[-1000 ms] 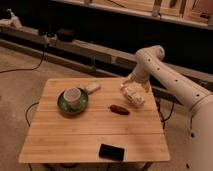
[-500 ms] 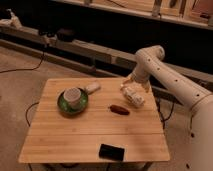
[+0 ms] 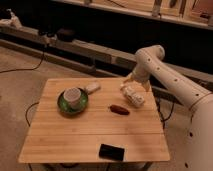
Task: Place the white sponge in the ceramic cup
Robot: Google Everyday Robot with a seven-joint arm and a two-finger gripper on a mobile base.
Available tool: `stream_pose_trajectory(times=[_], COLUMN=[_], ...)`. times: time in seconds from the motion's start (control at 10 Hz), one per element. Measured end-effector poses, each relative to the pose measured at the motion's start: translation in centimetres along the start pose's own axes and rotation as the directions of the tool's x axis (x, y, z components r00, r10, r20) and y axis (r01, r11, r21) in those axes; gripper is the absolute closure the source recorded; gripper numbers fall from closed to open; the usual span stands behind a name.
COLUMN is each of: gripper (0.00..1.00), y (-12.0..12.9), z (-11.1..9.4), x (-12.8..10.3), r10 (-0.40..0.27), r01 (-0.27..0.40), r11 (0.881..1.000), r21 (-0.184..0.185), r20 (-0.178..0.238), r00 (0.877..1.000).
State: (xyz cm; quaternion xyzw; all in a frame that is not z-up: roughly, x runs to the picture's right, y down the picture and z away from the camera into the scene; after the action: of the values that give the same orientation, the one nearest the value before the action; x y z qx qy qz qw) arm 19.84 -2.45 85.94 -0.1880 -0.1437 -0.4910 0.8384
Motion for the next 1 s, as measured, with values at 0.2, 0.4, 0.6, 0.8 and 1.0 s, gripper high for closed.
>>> stream_pose_trajectory(times=[0.2, 0.4, 0.6, 0.8, 1.0], gripper=[0.2, 0.2, 0.2, 0.2, 0.2], y=[-5.3, -10.4, -12.7, -12.3, -12.7], z=[0.2, 0.7, 1.0, 1.0, 1.0], x=[3.0, 3.7, 3.3, 3.5, 3.3], r10=[0.085, 0.186, 0.223, 0.226, 0.223], r01=[-0.078, -0.168, -0.205, -0.208, -0.204], r11=[0.993, 0.968, 0.952, 0.952, 0.952], r21=[0.083, 0.186, 0.227, 0.225, 0.227], r20=[-0.087, -0.085, -0.056, -0.059, -0.057], r00=[0.993, 0.979, 0.973, 0.972, 0.973])
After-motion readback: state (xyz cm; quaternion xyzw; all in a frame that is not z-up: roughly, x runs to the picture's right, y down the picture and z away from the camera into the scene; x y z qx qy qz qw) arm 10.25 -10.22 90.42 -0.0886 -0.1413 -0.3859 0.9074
